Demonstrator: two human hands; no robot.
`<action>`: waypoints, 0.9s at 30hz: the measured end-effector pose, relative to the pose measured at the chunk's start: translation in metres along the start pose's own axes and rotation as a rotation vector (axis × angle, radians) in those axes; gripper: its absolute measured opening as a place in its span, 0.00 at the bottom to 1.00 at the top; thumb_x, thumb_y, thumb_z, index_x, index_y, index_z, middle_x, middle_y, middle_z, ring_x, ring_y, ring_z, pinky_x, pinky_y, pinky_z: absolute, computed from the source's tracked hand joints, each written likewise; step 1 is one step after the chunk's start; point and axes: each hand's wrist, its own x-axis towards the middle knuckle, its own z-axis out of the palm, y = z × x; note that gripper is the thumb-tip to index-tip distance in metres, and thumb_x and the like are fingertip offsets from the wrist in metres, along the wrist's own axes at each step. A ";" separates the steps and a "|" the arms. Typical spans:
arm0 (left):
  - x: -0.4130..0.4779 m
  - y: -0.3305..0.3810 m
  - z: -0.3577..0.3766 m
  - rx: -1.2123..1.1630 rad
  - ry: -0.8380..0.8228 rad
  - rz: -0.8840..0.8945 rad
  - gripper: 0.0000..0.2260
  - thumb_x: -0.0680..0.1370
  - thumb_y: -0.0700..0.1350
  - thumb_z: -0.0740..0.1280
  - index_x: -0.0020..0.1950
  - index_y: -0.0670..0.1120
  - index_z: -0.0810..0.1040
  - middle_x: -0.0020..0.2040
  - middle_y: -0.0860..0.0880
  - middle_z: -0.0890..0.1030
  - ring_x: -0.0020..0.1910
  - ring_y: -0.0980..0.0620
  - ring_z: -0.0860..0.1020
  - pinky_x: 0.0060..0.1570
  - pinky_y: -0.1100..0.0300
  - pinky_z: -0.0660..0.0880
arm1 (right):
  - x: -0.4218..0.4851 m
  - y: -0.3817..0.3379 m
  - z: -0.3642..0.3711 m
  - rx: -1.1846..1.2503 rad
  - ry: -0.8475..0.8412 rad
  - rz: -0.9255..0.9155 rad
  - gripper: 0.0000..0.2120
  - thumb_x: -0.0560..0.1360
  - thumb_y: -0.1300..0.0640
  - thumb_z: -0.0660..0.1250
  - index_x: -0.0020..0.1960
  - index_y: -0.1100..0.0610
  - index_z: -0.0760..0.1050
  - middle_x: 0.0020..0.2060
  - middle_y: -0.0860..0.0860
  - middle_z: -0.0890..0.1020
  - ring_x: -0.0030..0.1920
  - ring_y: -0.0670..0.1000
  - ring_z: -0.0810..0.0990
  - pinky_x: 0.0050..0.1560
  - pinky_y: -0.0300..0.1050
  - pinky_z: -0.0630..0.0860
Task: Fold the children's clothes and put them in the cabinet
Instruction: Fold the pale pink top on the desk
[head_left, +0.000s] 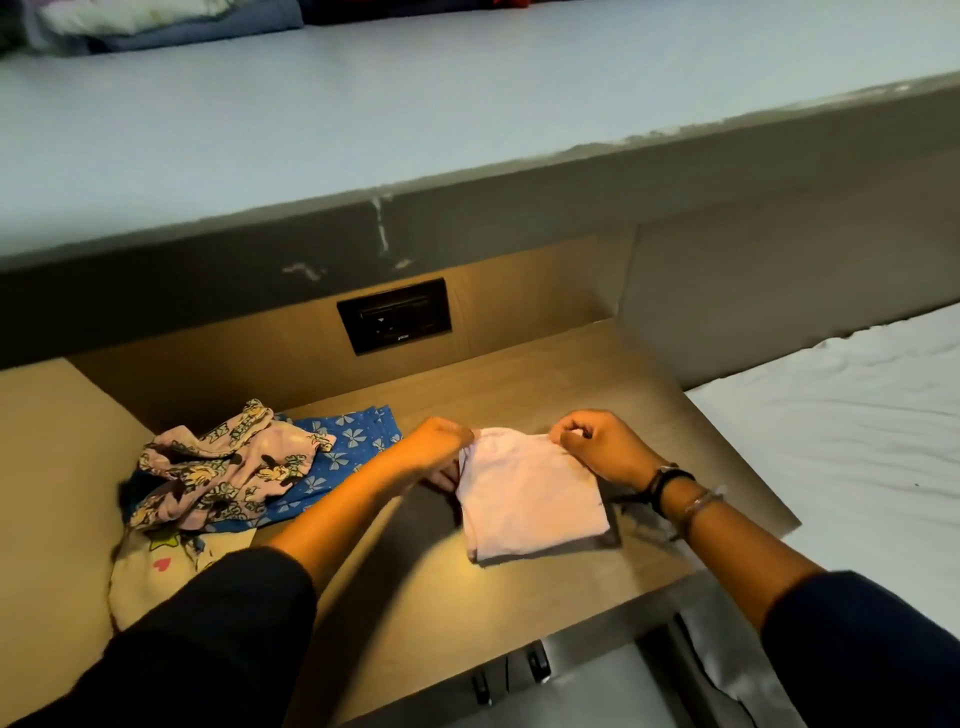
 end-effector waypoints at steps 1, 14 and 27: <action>0.009 0.002 0.003 0.036 0.076 -0.019 0.13 0.82 0.51 0.59 0.48 0.44 0.76 0.47 0.39 0.82 0.48 0.39 0.81 0.45 0.50 0.78 | 0.008 0.000 0.002 -0.065 0.013 0.045 0.12 0.79 0.48 0.64 0.55 0.56 0.78 0.46 0.52 0.81 0.48 0.53 0.78 0.55 0.55 0.78; -0.026 -0.086 0.047 1.066 -0.063 0.645 0.38 0.75 0.72 0.50 0.79 0.54 0.46 0.79 0.54 0.42 0.77 0.54 0.39 0.71 0.53 0.31 | -0.065 0.080 0.045 -0.838 -0.213 -0.373 0.40 0.75 0.27 0.45 0.80 0.47 0.45 0.80 0.46 0.45 0.78 0.48 0.40 0.78 0.54 0.41; -0.057 -0.075 0.042 0.311 0.025 0.448 0.12 0.79 0.60 0.59 0.48 0.55 0.76 0.39 0.54 0.80 0.35 0.57 0.75 0.37 0.58 0.72 | -0.093 0.061 0.030 -0.313 -0.080 -0.349 0.12 0.80 0.45 0.55 0.48 0.50 0.74 0.41 0.49 0.82 0.40 0.48 0.78 0.40 0.47 0.75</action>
